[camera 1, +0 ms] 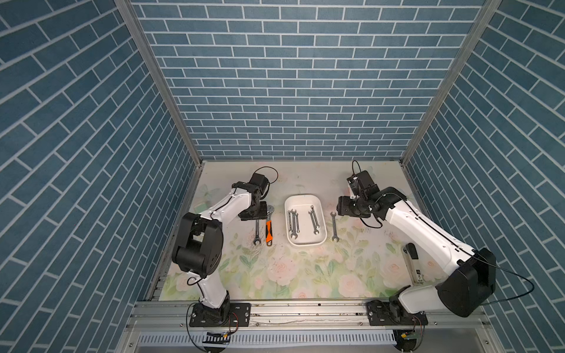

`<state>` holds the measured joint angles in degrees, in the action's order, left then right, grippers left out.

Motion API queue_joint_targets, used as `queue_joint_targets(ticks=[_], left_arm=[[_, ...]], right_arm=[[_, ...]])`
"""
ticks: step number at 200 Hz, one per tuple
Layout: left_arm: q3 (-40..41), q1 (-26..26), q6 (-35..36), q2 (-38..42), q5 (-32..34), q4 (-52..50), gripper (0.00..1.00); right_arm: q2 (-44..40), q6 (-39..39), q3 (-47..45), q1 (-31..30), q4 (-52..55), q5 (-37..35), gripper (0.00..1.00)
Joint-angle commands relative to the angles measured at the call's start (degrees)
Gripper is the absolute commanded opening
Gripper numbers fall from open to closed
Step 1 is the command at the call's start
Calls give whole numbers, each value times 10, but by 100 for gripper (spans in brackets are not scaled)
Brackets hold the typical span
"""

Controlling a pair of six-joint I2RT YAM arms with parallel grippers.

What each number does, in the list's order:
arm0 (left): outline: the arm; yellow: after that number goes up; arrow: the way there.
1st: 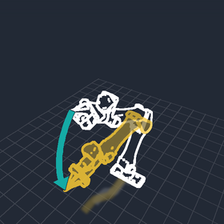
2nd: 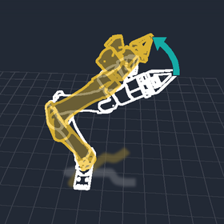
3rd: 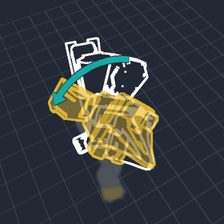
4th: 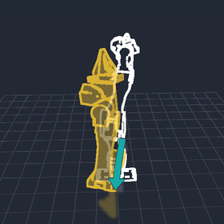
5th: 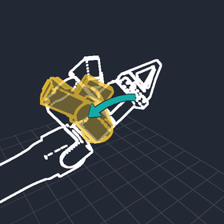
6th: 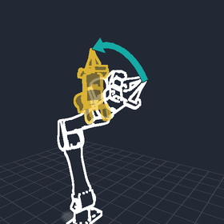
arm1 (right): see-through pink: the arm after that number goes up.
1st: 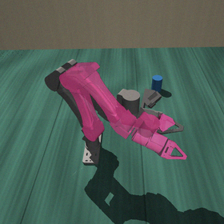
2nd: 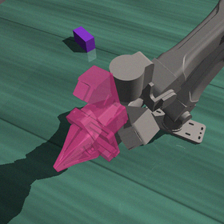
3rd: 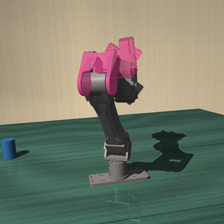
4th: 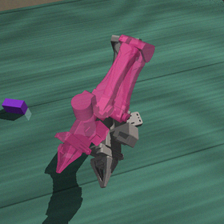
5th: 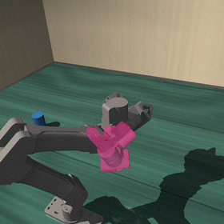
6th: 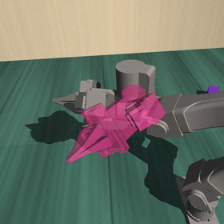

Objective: Take out the wrench from the storage box
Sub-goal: Place the wrench at the center of the board, then pick up the wrench from the storage box.

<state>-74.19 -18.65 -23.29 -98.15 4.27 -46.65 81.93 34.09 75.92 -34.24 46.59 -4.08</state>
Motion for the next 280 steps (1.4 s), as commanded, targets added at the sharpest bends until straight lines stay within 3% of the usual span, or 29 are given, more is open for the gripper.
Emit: queue_joint_targets(ticks=[1,33,81,154,197,280], left_arm=[[-12,5,0,47,-1,-11,74],[-16,4,11,130,-101,14,80],[-25,5,14,217,-105,16,100],[25,13,27,320,-30,65,100],[34,21,38,321,5,63,100],[50,37,48,320,6,84,100]], right_arm=[[23,28,42,-19,46,-21,67],[55,44,92,-41,69,-32,67],[110,56,160,-72,86,-39,67],[223,57,256,-110,109,-39,67],[288,59,286,-126,108,-31,67],[383,59,296,-134,89,-9,67]])
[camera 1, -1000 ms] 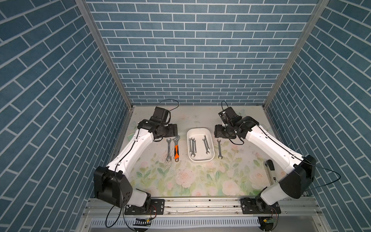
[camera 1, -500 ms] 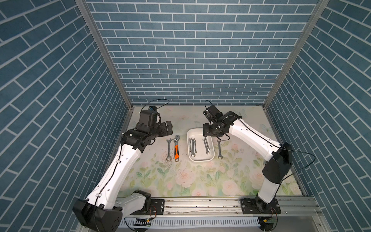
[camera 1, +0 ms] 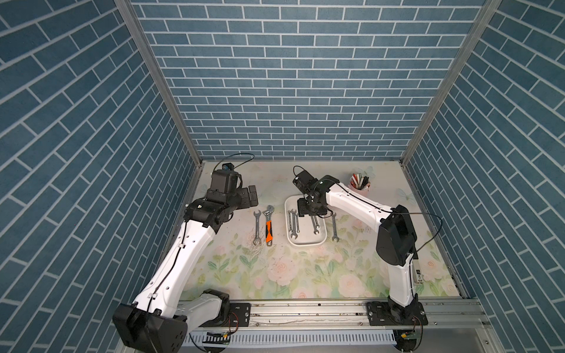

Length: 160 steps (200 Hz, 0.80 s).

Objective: Take out the wrench from the storage box
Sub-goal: Pick up the wrench from the storage box.

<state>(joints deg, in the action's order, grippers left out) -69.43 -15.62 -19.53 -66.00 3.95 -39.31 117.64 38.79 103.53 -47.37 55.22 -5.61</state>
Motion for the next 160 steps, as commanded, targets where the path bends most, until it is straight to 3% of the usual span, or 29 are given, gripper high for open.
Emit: queue_joint_targets(ticks=[1,46,103,160], left_arm=[[3,7,10,-1,9,11,100],[27,7,-6,-9,-27,27,100],[34,7,-11,-16,-28,27,100],[34,7,-11,-11,-25,21,100]], right_arm=[[27,13,21,-3,3,6,67],[66,12,34,-2,-2,21,66],[108,17,59,-8,-12,39,61],[141,23,92,-10,13,31,50]])
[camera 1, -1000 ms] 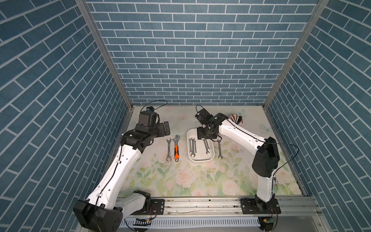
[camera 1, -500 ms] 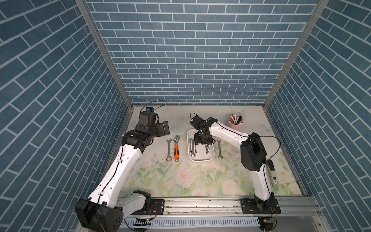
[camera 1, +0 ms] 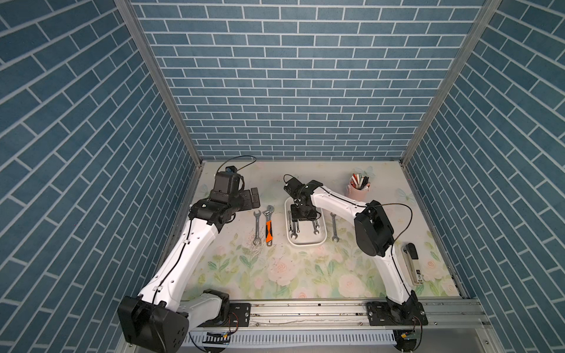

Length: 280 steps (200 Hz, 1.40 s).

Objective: Take out the wrench from the storage box
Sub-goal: Pick up the wrench from the storage box.

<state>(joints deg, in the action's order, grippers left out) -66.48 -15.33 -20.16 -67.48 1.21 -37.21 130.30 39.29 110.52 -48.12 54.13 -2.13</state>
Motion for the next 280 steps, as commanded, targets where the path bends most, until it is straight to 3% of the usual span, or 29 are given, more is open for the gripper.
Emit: queue_joint_targets(ticks=[1,95,144,217,280], left_arm=[[4,4,-5,4,2,0,100],[-3,4,-10,4,10,-17,100],[-3,4,-10,6,16,-21,100],[-3,4,-11,5,14,-19,99],[0,4,-10,9,13,-21,100]], right_arm=[[16,18,22,-3,24,-3,49],[57,19,62,-3,52,4,39],[87,20,94,-3,89,1,28],[140,22,178,-12,148,8,32],[143,25,170,-13,163,-15,32]])
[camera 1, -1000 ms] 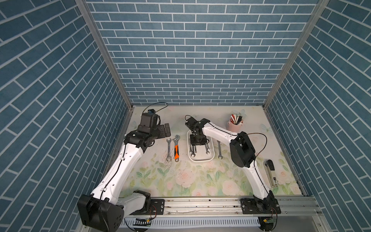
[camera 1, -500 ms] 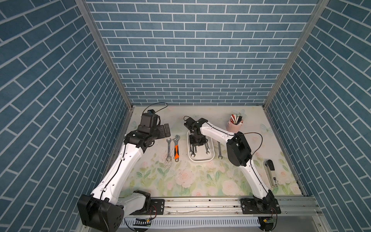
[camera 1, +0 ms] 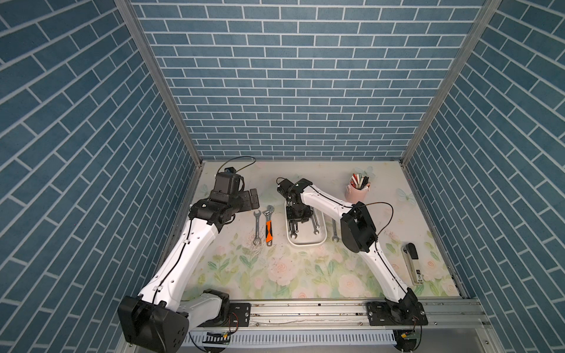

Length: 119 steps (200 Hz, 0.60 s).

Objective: Take out the wrench from the storage box
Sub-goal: Pick up the wrench from the storage box.

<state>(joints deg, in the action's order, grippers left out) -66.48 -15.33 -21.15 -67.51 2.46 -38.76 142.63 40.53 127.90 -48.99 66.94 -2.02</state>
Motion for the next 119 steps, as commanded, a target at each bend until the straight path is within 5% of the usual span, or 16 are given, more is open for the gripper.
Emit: queue_joint_targets(ticks=[1,52,119], left_arm=[[0,4,0,9,1,-6,100],[-5,4,0,11,4,-8,100],[-8,3,3,16,9,-13,100]], right_arm=[[19,12,-5,-4,34,-16,31],[8,6,-27,-3,9,9,11],[-14,1,-45,1,3,6,5]])
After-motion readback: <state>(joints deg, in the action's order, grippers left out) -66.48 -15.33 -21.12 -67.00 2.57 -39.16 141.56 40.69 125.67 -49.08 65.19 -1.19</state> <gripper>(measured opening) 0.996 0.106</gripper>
